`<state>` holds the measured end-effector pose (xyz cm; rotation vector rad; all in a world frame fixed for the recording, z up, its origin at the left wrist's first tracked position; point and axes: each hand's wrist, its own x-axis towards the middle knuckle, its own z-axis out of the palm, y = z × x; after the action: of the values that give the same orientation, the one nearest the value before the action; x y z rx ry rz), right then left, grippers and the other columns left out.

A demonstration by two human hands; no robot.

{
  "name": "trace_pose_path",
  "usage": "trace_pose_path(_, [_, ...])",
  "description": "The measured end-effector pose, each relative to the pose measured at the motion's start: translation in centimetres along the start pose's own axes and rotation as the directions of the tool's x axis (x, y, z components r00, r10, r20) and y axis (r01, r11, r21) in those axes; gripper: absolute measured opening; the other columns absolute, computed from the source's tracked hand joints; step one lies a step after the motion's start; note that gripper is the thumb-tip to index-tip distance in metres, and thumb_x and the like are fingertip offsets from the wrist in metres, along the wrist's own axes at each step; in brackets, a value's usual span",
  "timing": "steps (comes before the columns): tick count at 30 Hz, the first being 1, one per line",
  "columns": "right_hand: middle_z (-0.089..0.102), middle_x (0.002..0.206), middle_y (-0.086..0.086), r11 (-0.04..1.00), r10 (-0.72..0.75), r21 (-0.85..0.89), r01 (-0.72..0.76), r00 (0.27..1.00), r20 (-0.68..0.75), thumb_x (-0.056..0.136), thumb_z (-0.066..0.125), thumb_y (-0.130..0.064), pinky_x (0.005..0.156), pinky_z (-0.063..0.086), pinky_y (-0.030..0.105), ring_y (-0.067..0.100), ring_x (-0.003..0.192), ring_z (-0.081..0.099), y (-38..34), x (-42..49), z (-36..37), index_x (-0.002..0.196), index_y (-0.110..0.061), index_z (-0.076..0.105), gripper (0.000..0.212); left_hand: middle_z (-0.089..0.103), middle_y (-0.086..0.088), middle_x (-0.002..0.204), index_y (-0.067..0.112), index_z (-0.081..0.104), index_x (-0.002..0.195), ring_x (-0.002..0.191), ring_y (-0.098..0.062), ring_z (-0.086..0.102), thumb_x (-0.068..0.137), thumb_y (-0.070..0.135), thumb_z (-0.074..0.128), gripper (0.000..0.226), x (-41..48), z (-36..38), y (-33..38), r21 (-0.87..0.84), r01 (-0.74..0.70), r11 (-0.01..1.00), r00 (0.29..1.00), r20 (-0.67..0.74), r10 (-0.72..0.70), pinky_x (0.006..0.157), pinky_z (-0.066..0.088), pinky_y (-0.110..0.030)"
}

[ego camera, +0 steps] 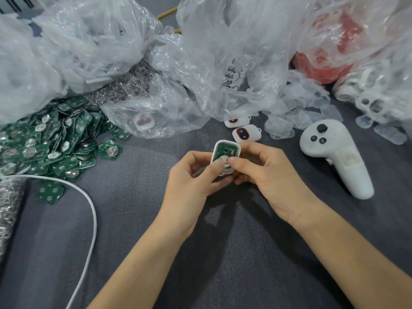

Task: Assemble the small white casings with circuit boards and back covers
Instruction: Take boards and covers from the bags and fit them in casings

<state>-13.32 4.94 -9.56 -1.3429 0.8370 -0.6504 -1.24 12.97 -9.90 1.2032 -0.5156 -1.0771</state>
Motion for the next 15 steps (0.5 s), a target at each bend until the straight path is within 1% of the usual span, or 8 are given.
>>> trace_pose_path(1, [0.072,0.092,0.013,1.0,0.003,-0.005,-0.003,1.0,0.002,0.087,0.064,-0.008,0.063,0.051,0.025,0.016,0.077,0.064,-0.02,-0.03,0.01,0.101,-0.011,0.07,0.016,0.071,-0.017,0.092,-0.001,0.063,0.092,0.084,-0.02,0.072,0.079,0.013,0.066,0.02,0.02,-0.04,0.08,0.01,0.003,1.0,1.0,-0.001,-0.003,0.072,0.057,-0.028])
trace_pose_path(3, [0.072,0.091,0.011,1.0,0.01,-0.005,-0.01,1.0,0.011,0.088,0.064,-0.008,0.064,0.051,0.025,0.015,0.076,0.065,-0.07,-0.04,-0.02,0.102,-0.011,0.07,0.016,0.071,-0.019,0.093,0.001,0.064,0.091,0.085,-0.021,0.071,0.083,0.011,0.065,0.013,0.1,-0.12,0.2,0.044,0.002,0.999,1.0,-0.004,-0.002,0.071,0.057,-0.027])
trace_pose_path(6, [0.073,0.092,0.009,1.0,0.012,0.0,-0.012,1.0,0.005,0.088,0.064,-0.009,0.067,0.052,0.027,0.02,0.083,0.068,-0.07,-0.04,-0.15,0.102,-0.011,0.07,0.016,0.073,-0.015,0.09,0.003,0.065,0.091,0.083,-0.018,0.071,0.088,0.008,0.062,0.007,0.16,-0.19,0.21,0.103,-0.002,0.995,1.0,-0.004,0.003,0.068,0.056,-0.023])
trace_pose_path(8, [0.073,0.093,0.008,1.0,0.006,0.002,-0.006,1.0,-0.002,0.087,0.064,-0.009,0.071,0.054,0.028,0.022,0.088,0.069,-0.05,-0.01,-0.14,0.103,-0.01,0.07,0.017,0.074,-0.013,0.088,0.002,0.065,0.091,0.082,-0.018,0.071,0.088,0.006,0.061,0.006,0.17,-0.12,0.2,0.11,0.0,0.994,1.0,-0.002,0.0,0.068,0.055,-0.022])
trace_pose_path(12, [0.074,0.096,0.008,0.999,0.015,0.04,-0.016,1.0,0.006,0.084,0.068,-0.011,0.083,0.056,0.036,0.022,0.094,0.069,0.06,-0.05,-0.1,0.103,-0.008,0.07,0.02,0.072,-0.017,0.091,-0.001,0.065,0.092,0.084,-0.022,0.072,0.088,0.005,0.061,0.008,0.04,0.03,0.21,0.099,0.001,0.995,1.0,-0.012,0.0,0.07,0.056,-0.023])
trace_pose_path(15, [0.074,0.096,0.004,0.999,0.03,0.026,-0.03,0.999,0.014,0.081,0.07,-0.012,0.083,0.057,0.033,0.017,0.094,0.07,0.16,-0.03,-0.2,0.103,-0.011,0.07,0.021,0.072,-0.018,0.092,-0.003,0.064,0.093,0.086,-0.023,0.072,0.089,0.004,0.061,0.009,-0.08,0.17,0.17,0.107,-0.002,0.994,1.0,-0.012,0.004,0.071,0.057,-0.024])
